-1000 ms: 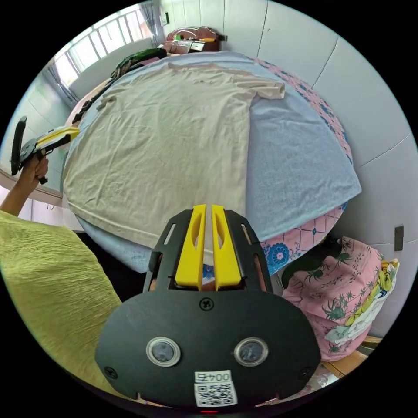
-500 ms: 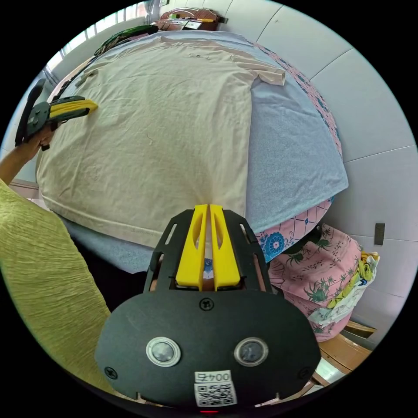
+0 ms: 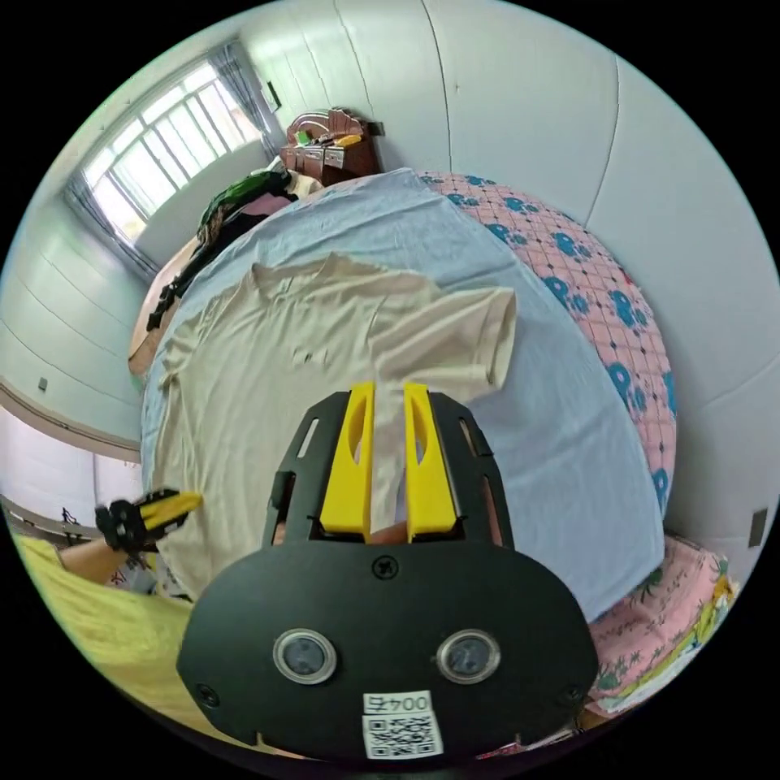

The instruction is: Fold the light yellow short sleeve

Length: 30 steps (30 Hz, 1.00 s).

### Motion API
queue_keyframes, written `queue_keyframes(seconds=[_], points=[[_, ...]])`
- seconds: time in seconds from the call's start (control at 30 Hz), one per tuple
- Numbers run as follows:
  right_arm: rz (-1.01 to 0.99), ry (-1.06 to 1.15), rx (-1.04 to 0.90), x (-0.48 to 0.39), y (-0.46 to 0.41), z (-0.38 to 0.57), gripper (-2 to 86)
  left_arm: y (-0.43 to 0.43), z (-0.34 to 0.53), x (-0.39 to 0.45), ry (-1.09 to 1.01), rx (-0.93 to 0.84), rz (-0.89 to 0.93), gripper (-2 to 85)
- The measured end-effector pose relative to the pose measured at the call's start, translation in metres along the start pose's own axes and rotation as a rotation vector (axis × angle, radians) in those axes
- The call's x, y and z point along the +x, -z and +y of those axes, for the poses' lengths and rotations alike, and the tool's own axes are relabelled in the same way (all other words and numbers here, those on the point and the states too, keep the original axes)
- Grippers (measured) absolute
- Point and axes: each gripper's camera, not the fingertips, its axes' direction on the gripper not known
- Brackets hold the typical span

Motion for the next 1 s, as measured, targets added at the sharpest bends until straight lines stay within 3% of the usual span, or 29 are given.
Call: queue_keyframes(seconds=[0.23, 0.6, 0.77, 1.0], points=[[0.026, 0.119, -0.05, 0.025, -0.08, -0.135, 7.7, -0.031, -0.02, -0.019, 0.076, -0.042, 0.085, 0.5], [0.116, 0.743, -0.087, -0.071, -0.155, -0.199, 9.5, -0.081, -0.051, -0.026, 0.134, -0.077, 0.068, 0.5], [0.16, 0.759, -0.148, -0.066, -0.177, -0.219, 4.8, -0.103, -0.062, -0.03, 0.161, -0.074, 0.074, 0.5], [0.024, 0.503, -0.146, -0.003, -0.165, -0.244, 9.1, -0.136, -0.086, -0.034, 0.16, -0.097, 0.069, 0.4]])
